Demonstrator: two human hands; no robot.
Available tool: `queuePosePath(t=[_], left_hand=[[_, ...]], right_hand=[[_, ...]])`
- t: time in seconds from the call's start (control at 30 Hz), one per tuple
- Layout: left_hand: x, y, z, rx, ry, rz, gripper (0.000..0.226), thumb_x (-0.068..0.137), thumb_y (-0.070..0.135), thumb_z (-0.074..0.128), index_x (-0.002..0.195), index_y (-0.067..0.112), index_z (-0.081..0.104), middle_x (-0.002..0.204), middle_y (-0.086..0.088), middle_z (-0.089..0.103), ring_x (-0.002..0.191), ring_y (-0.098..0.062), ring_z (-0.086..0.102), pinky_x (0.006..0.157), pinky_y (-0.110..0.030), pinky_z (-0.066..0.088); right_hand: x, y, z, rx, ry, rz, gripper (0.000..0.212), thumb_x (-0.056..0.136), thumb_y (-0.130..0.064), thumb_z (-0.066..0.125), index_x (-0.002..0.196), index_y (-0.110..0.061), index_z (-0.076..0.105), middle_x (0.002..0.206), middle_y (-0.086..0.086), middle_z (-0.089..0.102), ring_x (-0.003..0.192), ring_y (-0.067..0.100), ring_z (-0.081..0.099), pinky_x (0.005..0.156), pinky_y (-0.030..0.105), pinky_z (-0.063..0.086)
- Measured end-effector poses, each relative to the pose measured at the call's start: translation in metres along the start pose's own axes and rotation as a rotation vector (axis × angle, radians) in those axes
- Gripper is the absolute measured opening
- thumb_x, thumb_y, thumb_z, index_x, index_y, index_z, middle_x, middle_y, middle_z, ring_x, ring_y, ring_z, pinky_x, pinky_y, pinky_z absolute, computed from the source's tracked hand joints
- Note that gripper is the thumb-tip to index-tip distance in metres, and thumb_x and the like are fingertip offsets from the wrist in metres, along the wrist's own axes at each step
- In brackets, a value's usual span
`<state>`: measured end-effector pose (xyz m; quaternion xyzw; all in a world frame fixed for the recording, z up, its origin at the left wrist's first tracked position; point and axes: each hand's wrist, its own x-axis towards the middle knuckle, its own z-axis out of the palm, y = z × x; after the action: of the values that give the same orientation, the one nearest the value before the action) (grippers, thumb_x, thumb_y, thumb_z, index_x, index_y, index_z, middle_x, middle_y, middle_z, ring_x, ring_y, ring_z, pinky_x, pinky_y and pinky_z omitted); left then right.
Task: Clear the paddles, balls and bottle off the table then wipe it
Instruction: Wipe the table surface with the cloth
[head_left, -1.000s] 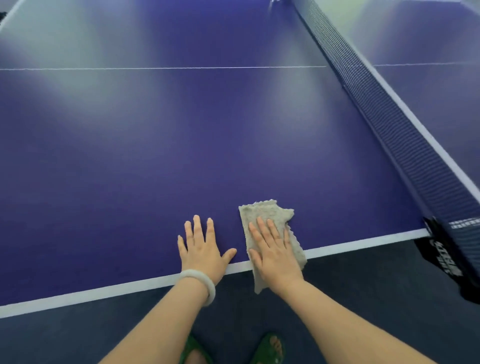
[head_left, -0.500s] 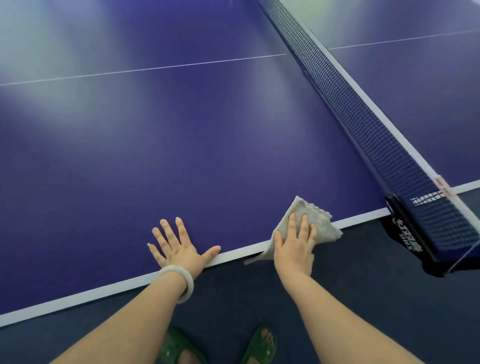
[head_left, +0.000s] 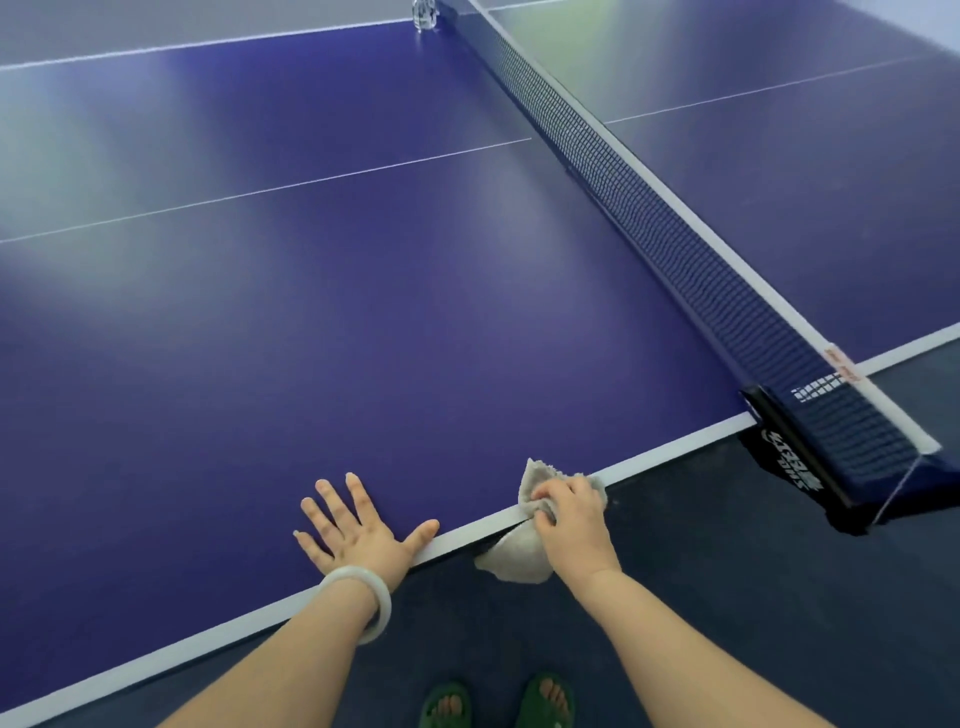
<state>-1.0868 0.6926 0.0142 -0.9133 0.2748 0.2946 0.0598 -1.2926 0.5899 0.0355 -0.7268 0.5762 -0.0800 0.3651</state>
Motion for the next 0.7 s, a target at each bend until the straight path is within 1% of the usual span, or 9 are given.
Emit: queuePosePath(t=[0.17,0.23,0.37,0.4,0.47,0.53,0.6,0.63,0.7], left_hand=[[-0.002,0.0,-0.001,-0.009,0.007,0.034,0.129,0.067,0.095,0.033,0.145,0.017,-0.036,0.151,-0.016,-0.042,0.14,-0.04,-0.035,0.114,-0.057,-0.016],[-0.006,0.001,-0.002,0.0,0.031,0.043,0.128,0.069,0.093,0.033,0.146,0.016,-0.033,0.153,-0.017,-0.038,0.141,-0.041,-0.032,0.114,-0.058,-0.014],[-0.017,0.01,-0.01,0.044,0.049,0.069,0.114,0.081,0.081,0.041,0.154,0.012,-0.013,0.159,-0.021,-0.02,0.146,-0.044,-0.017,0.118,-0.058,-0.002],[-0.022,0.015,-0.011,0.062,0.059,0.122,0.105,0.086,0.075,0.042,0.155,0.011,-0.003,0.161,-0.02,-0.012,0.147,-0.043,-0.011,0.12,-0.055,0.003],[-0.041,0.029,-0.009,0.089,0.097,0.339,0.077,0.094,0.063,0.041,0.152,0.015,0.026,0.161,-0.013,0.013,0.149,-0.035,0.01,0.12,-0.045,0.018],[-0.066,0.047,-0.005,0.044,0.08,0.593,0.048,0.098,0.052,0.043,0.132,0.02,0.055,0.142,-0.003,0.048,0.132,-0.022,0.043,0.108,-0.037,0.038],[-0.095,0.068,0.0,0.008,-0.044,0.736,0.036,0.099,0.045,0.047,0.116,0.017,0.064,0.112,0.001,0.064,0.102,-0.017,0.06,0.091,-0.035,0.05],[-0.108,0.079,0.003,0.026,-0.104,0.768,0.034,0.099,0.043,0.047,0.115,0.017,0.063,0.108,0.002,0.066,0.097,-0.017,0.062,0.087,-0.035,0.052],[-0.131,0.102,0.012,0.103,-0.162,0.803,0.033,0.099,0.041,0.047,0.118,0.018,0.061,0.111,0.0,0.066,0.099,-0.019,0.062,0.087,-0.036,0.052]], right_hand=[[-0.038,-0.001,0.002,-0.046,-0.075,0.08,0.004,0.096,-0.02,0.057,0.095,-0.021,0.06,0.105,-0.004,0.046,0.1,0.014,0.051,0.086,0.027,0.05],[-0.055,0.002,0.004,-0.043,-0.082,0.115,0.009,0.094,-0.02,0.06,0.088,-0.025,0.057,0.102,-0.005,0.046,0.095,0.013,0.052,0.081,0.024,0.05],[-0.079,0.008,-0.004,-0.012,-0.059,0.145,0.009,0.09,-0.019,0.067,0.087,-0.025,0.06,0.098,-0.005,0.046,0.089,0.01,0.051,0.072,0.018,0.041],[-0.083,0.011,-0.009,-0.006,-0.046,0.146,0.007,0.089,-0.02,0.068,0.089,-0.024,0.062,0.098,-0.005,0.046,0.088,0.01,0.051,0.071,0.017,0.04],[-0.09,0.017,-0.02,0.005,-0.016,0.149,0.004,0.089,-0.02,0.069,0.09,-0.022,0.066,0.096,-0.005,0.045,0.087,0.01,0.052,0.073,0.018,0.042],[-0.096,0.024,-0.034,0.014,0.007,0.157,0.003,0.089,-0.02,0.068,0.088,-0.023,0.068,0.095,-0.005,0.045,0.091,0.013,0.052,0.08,0.026,0.046],[-0.101,0.034,-0.05,-0.001,0.022,0.171,0.005,0.089,-0.022,0.067,0.087,-0.025,0.069,0.096,-0.004,0.045,0.095,0.016,0.051,0.084,0.03,0.048],[-0.103,0.039,-0.059,-0.017,0.026,0.174,0.006,0.09,-0.023,0.066,0.086,-0.026,0.07,0.097,-0.003,0.046,0.097,0.017,0.05,0.084,0.03,0.048],[-0.109,0.053,-0.076,-0.053,0.024,0.174,0.012,0.091,-0.023,0.063,0.085,-0.028,0.071,0.099,-0.002,0.046,0.098,0.018,0.049,0.081,0.029,0.048]])
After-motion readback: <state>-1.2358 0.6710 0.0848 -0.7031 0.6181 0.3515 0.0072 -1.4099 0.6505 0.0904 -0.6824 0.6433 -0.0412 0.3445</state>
